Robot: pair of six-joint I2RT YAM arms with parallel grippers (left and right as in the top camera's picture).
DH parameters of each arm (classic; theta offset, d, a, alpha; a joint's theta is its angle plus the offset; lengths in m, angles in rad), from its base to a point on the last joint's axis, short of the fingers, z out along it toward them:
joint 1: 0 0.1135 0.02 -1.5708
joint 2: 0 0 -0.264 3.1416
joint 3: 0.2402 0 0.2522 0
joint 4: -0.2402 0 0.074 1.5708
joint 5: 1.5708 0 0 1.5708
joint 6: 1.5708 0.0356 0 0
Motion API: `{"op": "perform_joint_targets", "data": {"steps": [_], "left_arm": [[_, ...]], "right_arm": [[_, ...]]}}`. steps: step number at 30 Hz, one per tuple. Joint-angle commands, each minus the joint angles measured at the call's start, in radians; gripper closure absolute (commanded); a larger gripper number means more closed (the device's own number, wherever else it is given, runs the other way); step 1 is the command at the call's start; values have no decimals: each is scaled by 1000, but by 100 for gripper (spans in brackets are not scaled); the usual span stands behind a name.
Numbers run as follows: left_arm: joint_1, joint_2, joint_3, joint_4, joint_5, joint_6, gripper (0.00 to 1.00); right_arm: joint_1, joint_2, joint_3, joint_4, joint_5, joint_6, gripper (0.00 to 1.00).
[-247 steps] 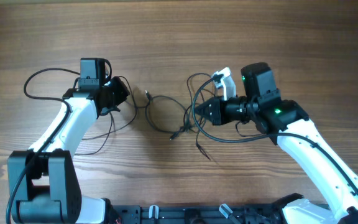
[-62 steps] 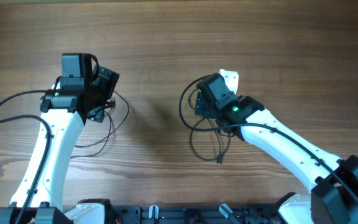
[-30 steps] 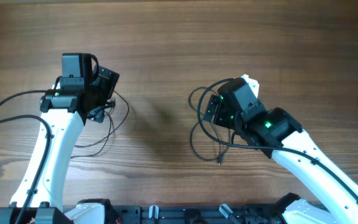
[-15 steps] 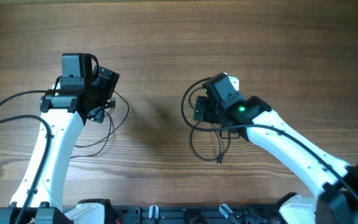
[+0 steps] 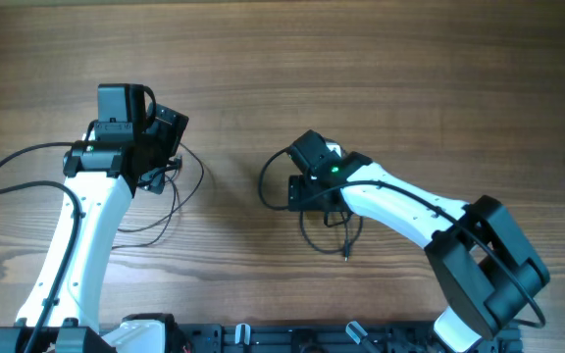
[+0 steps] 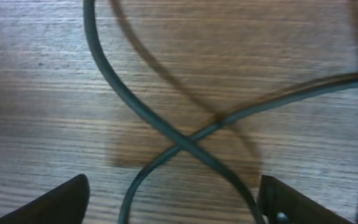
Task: Untangle cables
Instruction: 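Carry the held cable with the right gripper to the upper right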
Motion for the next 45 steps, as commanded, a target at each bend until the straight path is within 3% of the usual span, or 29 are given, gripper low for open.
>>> {"op": "perform_joint_targets", "data": {"steps": [1, 6, 13, 17, 23, 29, 33, 39, 40, 41, 42, 43, 45], "left_arm": [[-2, 11, -6, 2, -3, 1, 0], [-2, 11, -6, 2, -3, 1, 0], [-2, 11, -6, 2, -3, 1, 0], [-2, 11, -6, 2, -3, 1, 0], [-2, 11, -6, 2, -3, 1, 0], [-2, 11, -6, 2, -3, 1, 0], [-2, 11, -6, 2, -3, 1, 0], [-2, 11, -6, 2, -3, 1, 0], [-2, 11, -6, 2, -3, 1, 0], [-2, 11, -6, 2, -3, 1, 0], [-2, 11, -6, 2, -3, 1, 0], [-2, 11, -6, 2, -3, 1, 0], [-2, 11, -6, 2, -3, 1, 0]], "right_arm": [[19, 18, 39, -8, 37, -7, 33], [22, 37, 39, -6, 40, -5, 54], [11, 48, 45, -8, 25, -11, 49], [11, 94, 71, -21, 9, -29, 56], [8, 190, 182, -123, 9, -18, 94], [-66, 193, 252, -204, 59, -48, 95], [-147, 194, 264, -162, 116, -269, 95], [-275, 194, 261, -156, 232, -374, 95], [-286, 194, 261, -165, 208, -375, 89], [-293, 194, 261, -178, 182, -374, 69], [-299, 194, 261, -196, 143, -375, 25], [-301, 194, 261, -216, 105, -373, 0], [-301, 194, 261, -265, 51, -370, 0]]}}
